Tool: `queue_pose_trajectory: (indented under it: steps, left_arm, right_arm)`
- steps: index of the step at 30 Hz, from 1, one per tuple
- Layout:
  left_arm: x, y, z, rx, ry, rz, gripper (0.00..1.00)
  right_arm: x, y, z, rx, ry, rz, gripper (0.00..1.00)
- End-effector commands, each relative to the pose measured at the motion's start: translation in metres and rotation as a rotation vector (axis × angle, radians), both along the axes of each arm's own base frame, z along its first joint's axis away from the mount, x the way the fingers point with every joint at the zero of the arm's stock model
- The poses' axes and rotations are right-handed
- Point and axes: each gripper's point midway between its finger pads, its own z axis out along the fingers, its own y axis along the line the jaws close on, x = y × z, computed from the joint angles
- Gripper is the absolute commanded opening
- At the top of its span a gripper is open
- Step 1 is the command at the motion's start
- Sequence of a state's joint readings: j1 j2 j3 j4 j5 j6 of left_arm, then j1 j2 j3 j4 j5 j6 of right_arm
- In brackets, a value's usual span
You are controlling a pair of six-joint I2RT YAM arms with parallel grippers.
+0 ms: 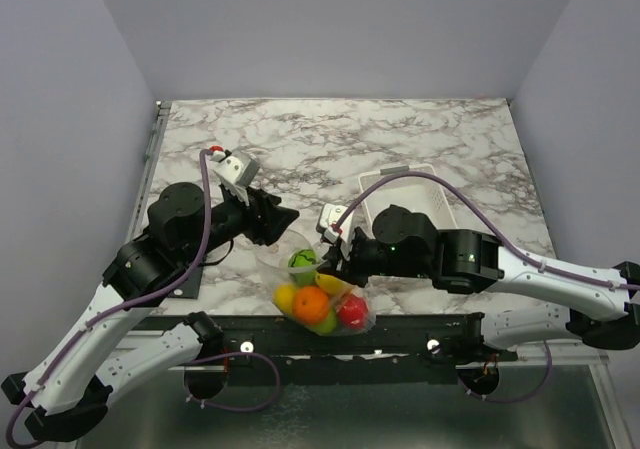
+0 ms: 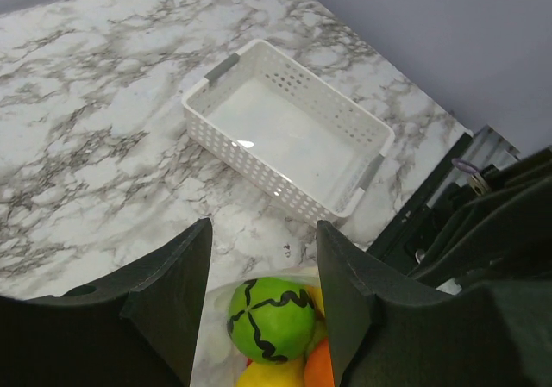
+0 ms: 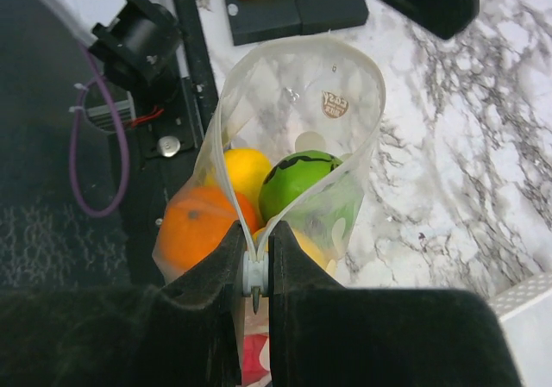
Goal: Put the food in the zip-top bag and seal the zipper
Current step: Zip the zipper food storage bag at the center of the board.
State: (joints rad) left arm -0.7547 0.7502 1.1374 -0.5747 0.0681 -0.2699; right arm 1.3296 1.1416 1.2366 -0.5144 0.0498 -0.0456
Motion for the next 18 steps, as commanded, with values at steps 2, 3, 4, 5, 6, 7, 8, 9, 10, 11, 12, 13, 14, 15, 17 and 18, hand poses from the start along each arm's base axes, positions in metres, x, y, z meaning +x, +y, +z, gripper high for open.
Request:
queue_pose_trajectory:
  steps: [2,3,4,5,6,7,8,9,10,11,12,13,14,15,17,18]
  left_arm:
    - [-0.054,-0.023,0.018,-0.008,-0.096,-0.365,0.54]
    - [-0.063,-0.027,0.017,-0.012,-0.094,-0.423,0.55]
    - [-0.070,-0.030,0.015,-0.014,-0.090,-0.473,0.55]
    - [-0.077,-0.032,0.014,-0.016,-0.087,-0.521,0.56]
    - [-0.083,-0.034,0.012,-0.019,-0.084,-0.558,0.56]
    - [-0.089,-0.035,0.011,-0.023,-0.082,-0.594,0.56]
    - [-0.094,-0.036,0.011,-0.028,-0.084,-0.624,0.57]
    - [-0.099,-0.036,0.009,-0.034,-0.084,-0.650,0.59]
    - [-0.104,-0.036,0.010,-0.042,-0.088,-0.679,0.60]
    - [-0.111,-0.036,0.010,-0.051,-0.091,-0.710,0.61]
    - [-0.116,-0.036,0.010,-0.059,-0.094,-0.740,0.63]
    - [-0.121,-0.036,0.010,-0.068,-0.094,-0.766,0.64]
    - [-0.124,-0.036,0.009,-0.077,-0.092,-0.785,0.65]
    - [-0.128,-0.037,0.009,-0.086,-0.087,-0.808,0.66]
    - [-0.136,-0.037,0.006,-0.096,-0.077,-0.855,0.67]
    - [-0.138,-0.037,0.005,-0.099,-0.073,-0.870,0.68]
  right_arm:
    - [-0.034,0.001,0.007,-0.052,0.099,0.162,0.01]
    - [-0.038,0.001,0.008,-0.053,0.109,0.179,0.01]
    - [-0.042,0.001,0.011,-0.052,0.118,0.199,0.01]
    - [-0.045,0.001,0.012,-0.053,0.127,0.216,0.01]
    - [-0.048,0.001,0.014,-0.051,0.134,0.231,0.01]
    - [-0.051,0.000,0.016,-0.050,0.142,0.247,0.01]
    - [-0.054,0.000,0.018,-0.049,0.149,0.264,0.01]
    - [-0.058,0.000,0.020,-0.045,0.154,0.282,0.01]
    - [-0.061,0.000,0.022,-0.041,0.158,0.300,0.01]
    - [-0.064,-0.001,0.025,-0.034,0.162,0.315,0.01]
    - [-0.066,-0.001,0.028,-0.027,0.164,0.330,0.01]
    - [-0.069,-0.001,0.032,-0.019,0.166,0.345,0.01]
    - [-0.071,-0.001,0.035,-0.011,0.167,0.354,0.01]
    - [-0.072,-0.001,0.037,-0.006,0.170,0.362,0.01]
    - [-0.074,0.000,0.041,0.003,0.178,0.367,0.01]
    - [-0.075,0.000,0.042,0.004,0.184,0.372,0.01]
